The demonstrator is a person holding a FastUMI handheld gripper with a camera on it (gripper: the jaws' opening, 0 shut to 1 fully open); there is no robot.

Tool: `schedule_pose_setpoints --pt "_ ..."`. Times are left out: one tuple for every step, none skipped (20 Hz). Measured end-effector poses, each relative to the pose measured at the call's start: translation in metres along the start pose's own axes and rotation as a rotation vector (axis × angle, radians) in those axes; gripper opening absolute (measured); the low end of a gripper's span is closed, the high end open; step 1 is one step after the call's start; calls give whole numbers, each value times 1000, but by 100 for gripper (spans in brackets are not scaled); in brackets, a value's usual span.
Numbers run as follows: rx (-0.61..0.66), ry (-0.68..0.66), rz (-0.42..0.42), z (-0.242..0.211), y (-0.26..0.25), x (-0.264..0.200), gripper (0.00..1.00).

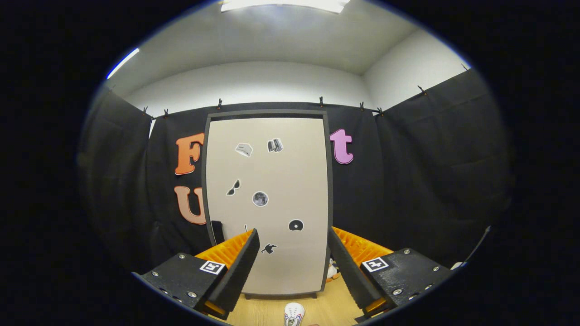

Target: Open the shoe cabinet door, grab the shoes and put them into the shoe cabinet, then close the shoe cabinet door.

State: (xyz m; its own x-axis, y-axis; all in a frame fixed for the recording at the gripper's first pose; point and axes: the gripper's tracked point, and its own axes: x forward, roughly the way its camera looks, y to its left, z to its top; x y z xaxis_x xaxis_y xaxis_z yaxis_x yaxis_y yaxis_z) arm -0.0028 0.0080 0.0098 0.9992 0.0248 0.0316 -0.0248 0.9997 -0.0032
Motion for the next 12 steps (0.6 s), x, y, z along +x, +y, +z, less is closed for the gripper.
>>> schedule_pose_setpoints --pt "4 2 8 -1 3 1 94" --pt "8 3 14 -2 7 3 95" --pt "8 5 17 -3 10 4 95" --pt "6 7 16 -4 11 6 95" --pt "4 9 16 -5 13 7 94" --pt "2 12 18 -7 17 9 95" --pt "-1 14 20 -9 21 11 94" --pt "-4 17 24 -11 26 13 95" --pt "-6 21 30 -13 32 15 95" --pt "-7 24 38 -16 38 18 95" --pt "-7 28 48 -19 46 21 95" --pt "-6 35 58 -23 53 24 95"
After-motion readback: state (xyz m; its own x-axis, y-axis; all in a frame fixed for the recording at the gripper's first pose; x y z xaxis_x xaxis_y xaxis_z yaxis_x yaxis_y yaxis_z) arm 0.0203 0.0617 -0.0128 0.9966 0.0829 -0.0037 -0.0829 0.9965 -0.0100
